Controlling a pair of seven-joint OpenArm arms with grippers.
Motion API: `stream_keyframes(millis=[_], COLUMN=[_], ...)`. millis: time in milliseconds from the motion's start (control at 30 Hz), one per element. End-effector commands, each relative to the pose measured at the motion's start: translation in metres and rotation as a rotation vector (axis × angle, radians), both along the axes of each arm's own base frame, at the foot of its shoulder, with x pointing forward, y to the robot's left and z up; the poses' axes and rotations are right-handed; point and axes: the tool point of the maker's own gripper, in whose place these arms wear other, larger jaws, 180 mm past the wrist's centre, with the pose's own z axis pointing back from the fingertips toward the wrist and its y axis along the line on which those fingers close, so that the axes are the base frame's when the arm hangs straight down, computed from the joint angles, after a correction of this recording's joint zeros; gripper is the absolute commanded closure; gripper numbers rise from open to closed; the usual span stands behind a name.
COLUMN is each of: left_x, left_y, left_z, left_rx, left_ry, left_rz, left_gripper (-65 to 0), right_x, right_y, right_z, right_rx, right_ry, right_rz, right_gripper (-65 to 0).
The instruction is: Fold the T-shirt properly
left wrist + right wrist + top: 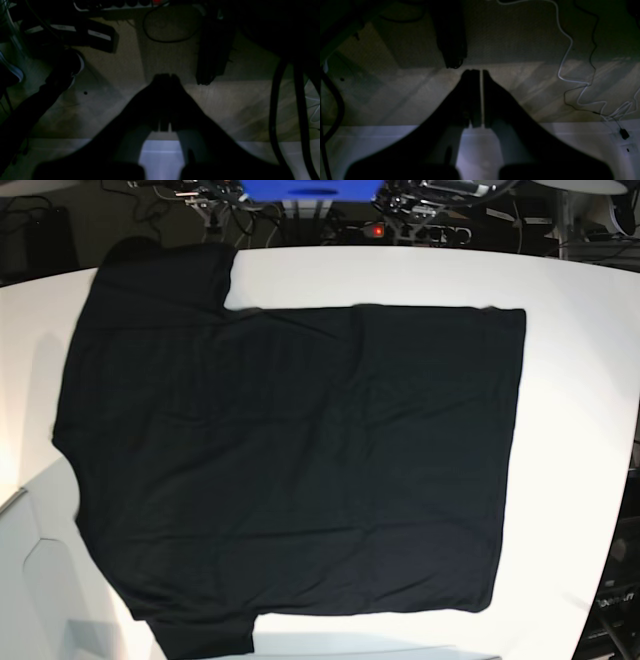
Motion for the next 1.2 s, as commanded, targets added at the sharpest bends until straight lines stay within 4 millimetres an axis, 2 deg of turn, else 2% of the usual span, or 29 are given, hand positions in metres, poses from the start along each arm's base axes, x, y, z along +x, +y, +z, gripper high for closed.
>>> stream_keyframes(millis=[0,1033,1133,1167], left_x=[-0.001,-0.001,-0.002,-0.003], left_y=[0.003,0.004,0.005,0.006], left_z=[0.000,0.000,0.000,0.000], left_rx=[0.012,0.013,0.015,0.016], left_ry=[0.002,0.002,0.004,0.004], left_rz=[0.003,0.003,0.003,0.002], left_gripper=[0.0,0.0,0.0,0.0], right_x=[-0.005,-0.005,-0.015,-0.011], right_y=[0.000,0.000,0.000,0.001], right_z=[0.000,0.000,0.001,0.001], right_rx=[0.005,0.005,0.004,0.005], right_ry=[0.011,0.006,0.017,0.000], right_rz=[-0.004,-0.004,-0.004,-0.001], right_gripper=[0.0,0.0,0.0,0.0])
